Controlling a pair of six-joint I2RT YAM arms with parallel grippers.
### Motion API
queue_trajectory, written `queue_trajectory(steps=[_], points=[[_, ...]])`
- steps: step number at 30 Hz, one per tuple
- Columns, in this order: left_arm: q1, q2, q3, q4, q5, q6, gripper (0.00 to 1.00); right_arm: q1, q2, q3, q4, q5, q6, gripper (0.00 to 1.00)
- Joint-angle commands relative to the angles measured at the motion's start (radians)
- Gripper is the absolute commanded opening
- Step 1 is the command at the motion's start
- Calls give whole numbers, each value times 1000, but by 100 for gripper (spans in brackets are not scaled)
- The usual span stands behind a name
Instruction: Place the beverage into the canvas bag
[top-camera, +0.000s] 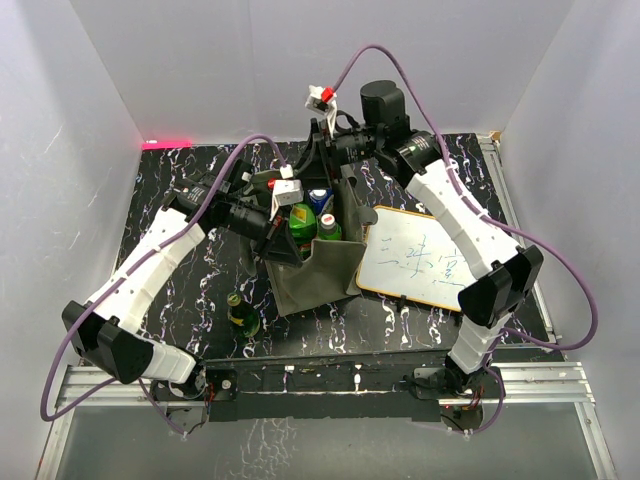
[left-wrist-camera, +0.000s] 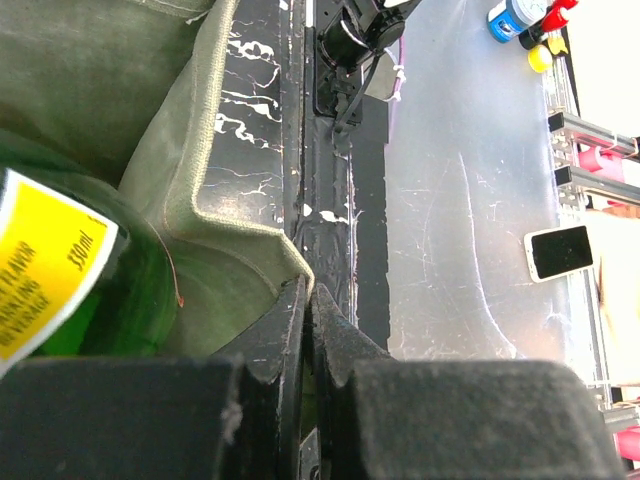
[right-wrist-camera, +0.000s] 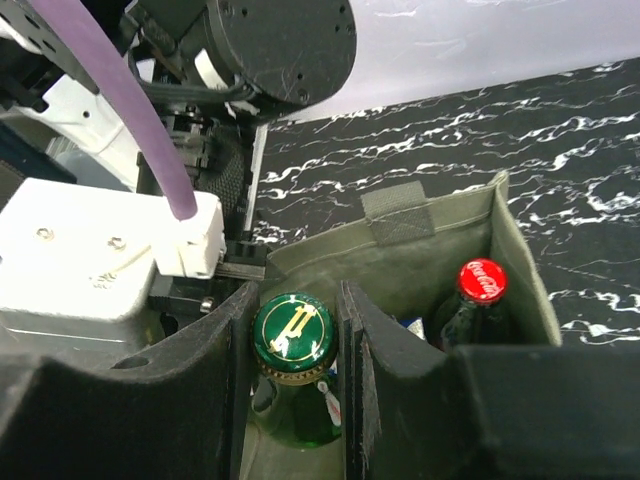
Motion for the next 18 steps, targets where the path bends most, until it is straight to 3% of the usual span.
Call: queue_trajectory(steps=[1,18], points=[[-2,-27,7,-27,69,53,0,15,-97,-25,128,-121,41,8],[50,-69,-9,-14,143,71,0,32,-181,-273,185,-192,-12,8]])
